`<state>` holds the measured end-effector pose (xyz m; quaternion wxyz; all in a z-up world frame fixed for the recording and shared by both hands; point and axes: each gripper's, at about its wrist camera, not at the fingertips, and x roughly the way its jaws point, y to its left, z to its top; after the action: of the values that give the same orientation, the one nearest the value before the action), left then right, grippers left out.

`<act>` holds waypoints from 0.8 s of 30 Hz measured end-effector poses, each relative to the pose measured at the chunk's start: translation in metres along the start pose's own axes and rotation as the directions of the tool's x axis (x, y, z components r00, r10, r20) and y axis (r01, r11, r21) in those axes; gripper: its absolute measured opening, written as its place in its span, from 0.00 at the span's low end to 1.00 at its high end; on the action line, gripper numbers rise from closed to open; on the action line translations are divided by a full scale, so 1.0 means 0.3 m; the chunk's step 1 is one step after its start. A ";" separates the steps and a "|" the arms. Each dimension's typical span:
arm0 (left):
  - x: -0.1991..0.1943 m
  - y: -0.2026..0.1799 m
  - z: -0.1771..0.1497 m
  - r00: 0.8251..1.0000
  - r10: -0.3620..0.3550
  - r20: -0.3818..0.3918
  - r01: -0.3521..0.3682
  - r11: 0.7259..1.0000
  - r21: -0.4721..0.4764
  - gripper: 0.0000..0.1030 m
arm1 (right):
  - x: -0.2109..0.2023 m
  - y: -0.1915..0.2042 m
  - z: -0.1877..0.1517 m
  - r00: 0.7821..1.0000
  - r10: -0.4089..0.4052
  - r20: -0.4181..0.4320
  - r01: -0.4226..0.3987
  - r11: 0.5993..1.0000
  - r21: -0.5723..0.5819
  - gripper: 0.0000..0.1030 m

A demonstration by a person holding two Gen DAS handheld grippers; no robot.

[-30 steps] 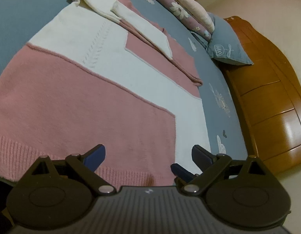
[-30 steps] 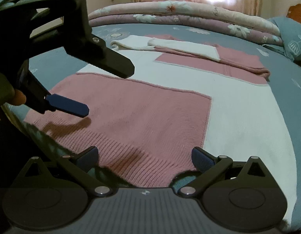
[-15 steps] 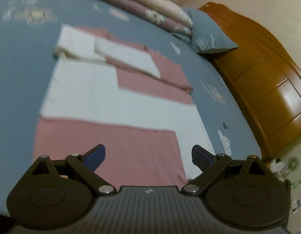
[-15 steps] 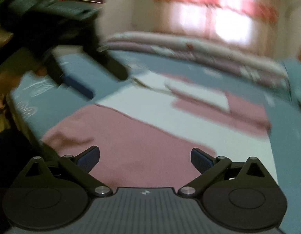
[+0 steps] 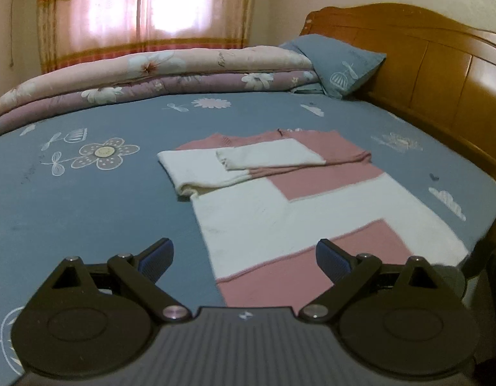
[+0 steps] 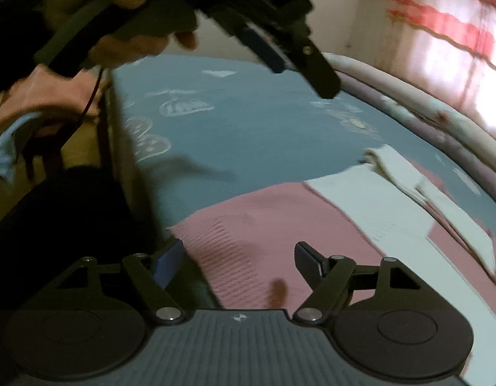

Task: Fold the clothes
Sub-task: 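Bring both open grippers together onto the pink ribbed hem edge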

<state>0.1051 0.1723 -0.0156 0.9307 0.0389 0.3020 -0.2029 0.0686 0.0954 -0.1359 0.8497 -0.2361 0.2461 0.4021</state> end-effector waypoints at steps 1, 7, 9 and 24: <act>-0.007 0.011 -0.007 1.000 -0.008 0.003 0.008 1.000 -0.003 0.92 | 0.008 0.011 0.000 1.000 0.002 -0.002 -0.002 1.000 -0.019 0.78; -0.023 0.039 -0.048 0.999 -0.022 0.042 0.021 0.999 0.030 0.92 | 0.051 0.053 -0.012 0.997 -0.063 -0.054 0.054 0.986 -0.156 0.78; -0.020 0.036 -0.062 0.998 -0.043 0.054 0.039 0.997 0.067 0.92 | 0.047 0.051 -0.014 0.996 -0.070 -0.052 0.059 0.980 -0.190 0.78; -0.007 -0.240 -0.272 0.997 -0.063 -0.038 0.071 0.694 0.717 0.93 | -0.006 -0.064 0.035 0.985 -0.171 -0.023 0.166 0.976 -0.141 0.79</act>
<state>0.0301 0.1230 -0.0772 0.8324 0.3884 0.2050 -0.3380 0.0852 0.0898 -0.1230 0.8579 -0.3216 0.2113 0.3406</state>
